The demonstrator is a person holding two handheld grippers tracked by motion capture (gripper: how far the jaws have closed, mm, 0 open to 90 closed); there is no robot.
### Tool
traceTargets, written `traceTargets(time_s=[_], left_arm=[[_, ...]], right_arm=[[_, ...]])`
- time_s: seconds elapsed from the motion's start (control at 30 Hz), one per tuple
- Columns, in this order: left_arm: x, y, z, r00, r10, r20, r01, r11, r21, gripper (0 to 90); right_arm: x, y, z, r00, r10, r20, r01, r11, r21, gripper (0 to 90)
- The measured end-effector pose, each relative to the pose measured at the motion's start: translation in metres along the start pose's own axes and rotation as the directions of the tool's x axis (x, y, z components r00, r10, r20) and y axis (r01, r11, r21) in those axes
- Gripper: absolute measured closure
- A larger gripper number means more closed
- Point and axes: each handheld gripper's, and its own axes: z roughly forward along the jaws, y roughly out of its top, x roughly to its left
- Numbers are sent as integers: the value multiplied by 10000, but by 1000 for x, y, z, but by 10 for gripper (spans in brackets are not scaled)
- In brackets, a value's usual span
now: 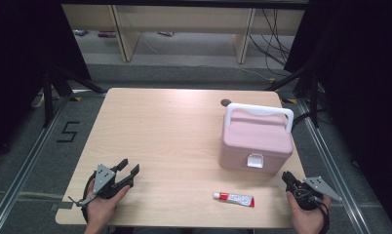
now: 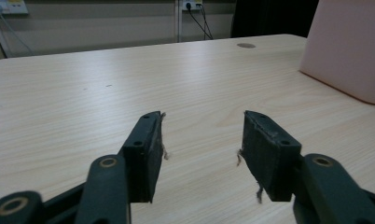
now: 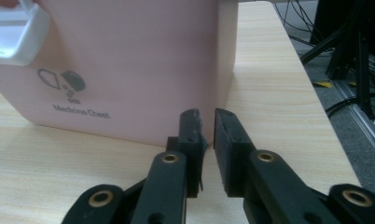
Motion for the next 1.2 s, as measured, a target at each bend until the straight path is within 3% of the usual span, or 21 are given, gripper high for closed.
traceTargets(time_s=[0.07, 0.1, 0.17, 0.23, 0.27, 0.3, 0.33, 0.4, 0.43, 0.5, 0.57, 0.67, 0.7, 0.73, 0.77, 0.8, 0.83, 0.93, 1.0, 1.13, 1.2], left_arm=[[-2, 3, 2, 9998, -22, 176, 22, 10000, 21, 532], [-3, 4, 4, 9994, -33, 333, 31, 10000, 59, 554], [-6, 9, 7, 9982, -205, 568, 195, 9997, 176, 631], [-7, 11, 9, 9972, -98, 745, 82, 9997, 217, 687], [-11, 17, 14, 9941, -110, 1083, 98, 9999, 113, 713], [-14, 20, 15, 9931, -80, 1168, 56, 9998, 213, 726], [-17, 23, 18, 9916, -42, 1295, 13, 9997, 225, 740], [-24, 30, 25, 9862, 98, 1651, -136, 9997, 220, 776], [-28, 34, 29, 9832, 120, 1823, -172, 9995, 267, 786], [-36, 41, 40, 9736, 150, 2276, -220, 9994, 281, 804], [-45, 47, 52, 9643, 158, 2642, -275, 9988, 406, 816], [-57, 52, 66, 9543, 192, 2983, -352, 9982, 483, 827], [-61, 53, 71, 9472, 160, 3203, -328, 9984, 470, 840], [-65, 55, 75, 9434, 304, 3303, -479, 9978, 448, 849], [-65, 55, 75, 9434, 304, 3303, -479, 9978, 448, 855], [-71, 59, 84, 9348, 563, 3507, -767, 9960, 448, 860], [-74, 61, 88, 9336, 570, 3538, -822, 9950, 566, 862], [-81, 66, 101, 9286, 10, 3711, -403, 9943, 984, 856], [-88, 68, 110, 9215, 5, 3883, -497, 9919, 1166, 844], [-97, 71, 123, 9246, 271, 3799, -834, 9877, 1324, 849], [-102, 72, 129, 9232, 347, 3827, -941, 9860, 1377, 853]], right_arm=[[-5, 2, 0, 9994, -337, 52, 337, 9994, -35, 827], [-4, 3, 0, 10000, 37, 67, -38, 9999, 165, 840], [-11, 8, 1, 9992, -381, 102, 380, 9992, 141, 895], [-12, 9, 2, 9996, -266, 60, 265, 9994, 216, 900], [-14, 14, 3, 10000, -72, -20, 72, 9997, 234, 900], [-15, 16, 5, 9997, -258, -9, 258, 9993, 282, 900], [-16, 18, 6, 9998, -143, -147, 147, 9995, 262, 900], [-15, 24, 9, 9999, -118, -67, 119, 9997, 226, 900], [-17, 27, 9, 9988, -489, 15, 488, 9983, 318, 900], [-18, 33, 9, 9987, -500, -70, 503, 9981, 361, 900], [-17, 39, 11, 10000, -66, -46, 66, 9999, 160, 900], [-19, 48, 12, 9995, -315, -83, 316, 9995, 69, 900], [-19, 50, 13, 9997, -244, -89, 245, 9997, 69, 900], [-16, 51, 12, 9999, 104, 8, -104, 9997, 234, 900], [-20, 53, 15, 9995, -272, -177, 272, 9996, 33, 900], [-21, 55, 16, 9995, -273, -182, 275, 9996, 94, 900], [-20, 56, 18, 9998, -95, -173, 97, 9999, 130, 900], [-24, 60, 23, 9993, -288, -247, 292, 9995, 148, 900], [-24, 62, 25, 9991, -358, -244, 361, 9993, 127, 900], [-25, 62, 28, 9988, -446, -219, 450, 9988, 199, 900], [-26, 62, 28, 9983, -584, -61, 585, 9981, 192, 900]])
